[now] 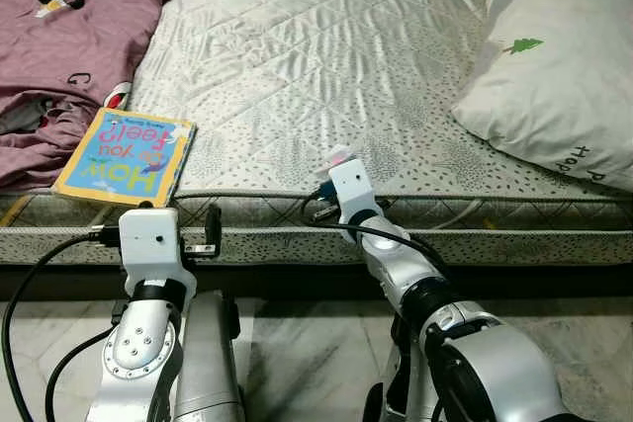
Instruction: Clean up the room
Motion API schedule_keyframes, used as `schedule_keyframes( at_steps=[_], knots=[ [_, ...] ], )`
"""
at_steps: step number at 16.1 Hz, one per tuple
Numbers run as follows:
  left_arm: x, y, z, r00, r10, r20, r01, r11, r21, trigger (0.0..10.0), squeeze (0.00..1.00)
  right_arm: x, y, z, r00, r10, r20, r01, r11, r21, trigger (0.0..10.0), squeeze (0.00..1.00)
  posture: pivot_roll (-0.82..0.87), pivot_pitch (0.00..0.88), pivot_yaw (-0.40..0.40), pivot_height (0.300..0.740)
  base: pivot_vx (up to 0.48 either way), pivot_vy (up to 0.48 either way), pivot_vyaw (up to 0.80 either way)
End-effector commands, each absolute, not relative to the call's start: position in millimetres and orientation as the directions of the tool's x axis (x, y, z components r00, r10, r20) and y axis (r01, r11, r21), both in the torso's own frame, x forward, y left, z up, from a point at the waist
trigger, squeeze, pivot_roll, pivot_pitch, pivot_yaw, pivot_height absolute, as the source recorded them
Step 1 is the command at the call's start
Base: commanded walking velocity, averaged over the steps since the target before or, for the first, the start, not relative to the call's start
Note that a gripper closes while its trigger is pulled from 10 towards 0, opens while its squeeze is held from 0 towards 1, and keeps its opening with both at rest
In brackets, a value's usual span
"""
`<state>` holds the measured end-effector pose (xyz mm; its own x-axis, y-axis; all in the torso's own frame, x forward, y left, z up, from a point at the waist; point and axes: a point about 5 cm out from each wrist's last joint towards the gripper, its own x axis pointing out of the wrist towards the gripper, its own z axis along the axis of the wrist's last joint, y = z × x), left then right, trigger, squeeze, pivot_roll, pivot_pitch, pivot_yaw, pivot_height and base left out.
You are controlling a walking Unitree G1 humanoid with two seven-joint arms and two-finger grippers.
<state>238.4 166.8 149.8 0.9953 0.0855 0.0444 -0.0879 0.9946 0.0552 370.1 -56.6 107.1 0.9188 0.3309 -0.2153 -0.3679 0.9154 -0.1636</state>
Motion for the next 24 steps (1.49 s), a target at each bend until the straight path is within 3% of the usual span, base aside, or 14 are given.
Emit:
schedule_keyframes(
  at_steps=[1, 6, 9, 14, 15, 16, 22, 24],
  knots=[
    [238.0, 169.5, 147.4, 0.994, 0.103, 0.037, -0.105, 0.992, 0.067, 10.0, 0.00, 372.7, -59.9, 109.9, 0.925, 0.316, -0.210, -0.351, 0.924, -0.153, 0.0, 0.00, 0.29, 0.150, -0.038, 0.479, 0.000, 0.000, 0.00],
    [248.5, 170.5, 145.3, 0.988, 0.138, 0.067, -0.141, 0.989, 0.053, 10.0, 0.00, 377.0, -62.7, 131.6, 0.942, 0.333, -0.048, -0.336, 0.938, -0.081, 0.0, 0.00, 0.23, 0.073, -0.050, 0.479, 0.000, 0.000, 0.00],
    [256.8, 169.2, 142.2, 0.987, 0.141, 0.074, -0.144, 0.989, 0.024, 10.0, 0.00, 370.9, -84.2, 130.1, 0.955, 0.296, 0.022, -0.296, 0.955, 0.014, 0.0, 0.00, 0.18, 0.037, -0.045, 0.479, 0.000, 0.000, 0.00],
    [262.0, 169.2, 132.8, 0.987, 0.148, 0.064, -0.149, 0.989, 0.003, 10.0, 0.00, 336.9, -111.8, 122.4, 0.968, 0.232, 0.099, -0.241, 0.966, 0.095, 0.0, 0.00, 0.11, 0.001, -0.022, 0.479, 0.000, 0.000, 0.00],
    [263.3, 170.7, 129.8, 0.986, 0.156, 0.059, -0.156, 0.988, -0.005, 10.0, 0.00, 323.8, -113.7, 124.0, 0.967, 0.229, 0.114, -0.243, 0.962, 0.126, 1.1, 0.00, 0.10, 0.000, -0.013, 0.479, 0.000, 0.000, 0.00],
    [265.0, 171.4, 127.8, 0.985, 0.162, 0.053, -0.162, 0.987, -0.014, 10.0, 0.00, 318.1, -113.1, 125.4, 0.963, 0.241, 0.122, -0.254, 0.961, 0.104, 10.0, 0.00, 0.09, 0.000, -0.015, 0.479, 0.000, 0.000, 0.00],
    [273.1, 161.6, 127.2, 0.991, 0.123, 0.057, -0.119, 0.991, -0.067, 10.0, 0.00, 314.8, -111.3, 137.6, 0.960, 0.245, 0.133, -0.259, 0.961, 0.099, 10.0, 0.00, 0.08, 0.000, -0.007, 0.479, 0.000, 0.000, 0.00],
    [272.1, 162.9, 126.2, 0.991, 0.125, 0.057, -0.121, 0.990, -0.069, 10.0, 0.00, 315.4, -111.6, 140.3, 0.964, 0.231, 0.127, -0.246, 0.963, 0.111, 10.0, 0.00, 0.08, 0.005, -0.007, 0.499, 0.000, 0.000, 0.00]
  ],
)
